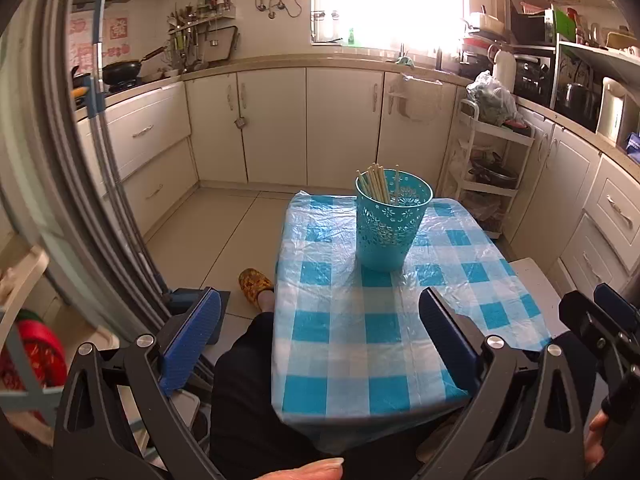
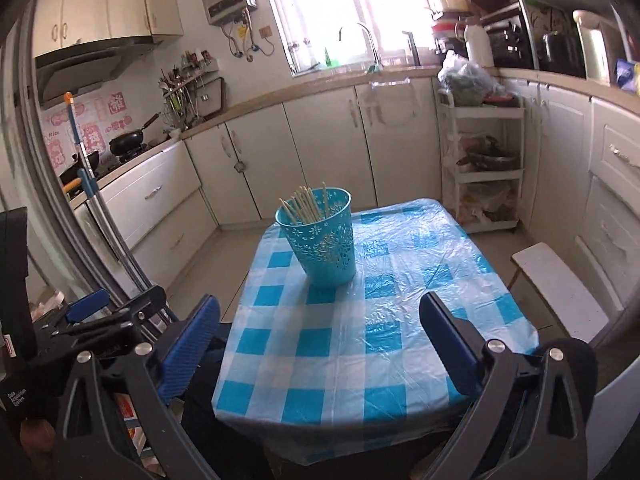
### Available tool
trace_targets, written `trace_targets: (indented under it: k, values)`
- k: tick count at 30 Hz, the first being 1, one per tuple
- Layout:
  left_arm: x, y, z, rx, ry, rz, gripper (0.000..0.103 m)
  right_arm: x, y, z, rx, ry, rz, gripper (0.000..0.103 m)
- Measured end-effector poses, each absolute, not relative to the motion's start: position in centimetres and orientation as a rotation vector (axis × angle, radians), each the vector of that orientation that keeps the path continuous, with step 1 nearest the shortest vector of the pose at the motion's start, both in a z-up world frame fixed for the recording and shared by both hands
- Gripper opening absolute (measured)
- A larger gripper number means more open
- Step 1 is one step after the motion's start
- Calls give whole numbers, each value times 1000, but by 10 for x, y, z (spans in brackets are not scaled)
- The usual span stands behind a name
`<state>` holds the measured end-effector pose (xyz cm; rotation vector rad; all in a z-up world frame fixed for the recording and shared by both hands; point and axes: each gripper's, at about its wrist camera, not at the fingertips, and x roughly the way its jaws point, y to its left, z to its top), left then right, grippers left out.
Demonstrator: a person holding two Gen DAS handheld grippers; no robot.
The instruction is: Organize utensils
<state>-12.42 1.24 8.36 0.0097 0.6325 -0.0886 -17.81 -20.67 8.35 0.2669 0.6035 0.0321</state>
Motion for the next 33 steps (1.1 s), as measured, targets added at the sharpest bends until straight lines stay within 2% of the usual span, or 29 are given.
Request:
trace_targets:
  k: [9, 33]
  values:
    - [-193, 26, 102, 33, 592, -60, 96, -233, -203, 93, 292, 556, 8, 96]
    - [-228, 28, 120, 41, 538, -48, 96, -266, -197, 110, 268, 481, 26, 96]
